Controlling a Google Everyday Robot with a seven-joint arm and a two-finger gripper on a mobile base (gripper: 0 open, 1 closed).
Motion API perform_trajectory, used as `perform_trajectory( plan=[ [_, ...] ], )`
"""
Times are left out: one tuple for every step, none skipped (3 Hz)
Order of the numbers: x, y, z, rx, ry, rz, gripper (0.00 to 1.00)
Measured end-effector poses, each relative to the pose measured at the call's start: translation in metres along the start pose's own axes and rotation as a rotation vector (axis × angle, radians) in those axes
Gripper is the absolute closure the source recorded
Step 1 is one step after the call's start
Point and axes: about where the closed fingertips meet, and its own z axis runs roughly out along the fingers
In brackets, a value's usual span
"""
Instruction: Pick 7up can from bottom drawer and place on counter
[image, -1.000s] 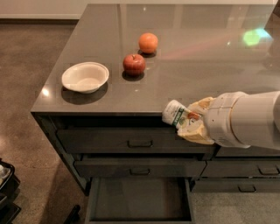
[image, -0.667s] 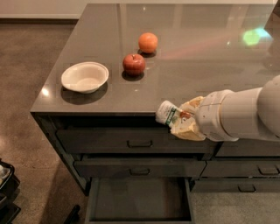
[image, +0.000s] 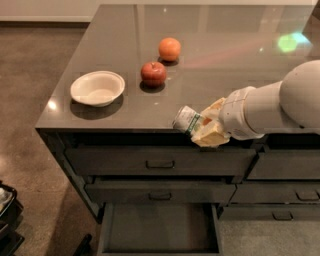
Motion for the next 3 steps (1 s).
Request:
perform_trajectory(
  plan=[
    [-0.014,-0.036,0.005,0.021,0.013,-0.052,1.0],
    [-0.033,-0.091,0.009,0.059,0.043,-0.119,1.0],
    [-0.045,-0.127,0.014,0.068,0.05,-0.158,1.0]
  ],
)
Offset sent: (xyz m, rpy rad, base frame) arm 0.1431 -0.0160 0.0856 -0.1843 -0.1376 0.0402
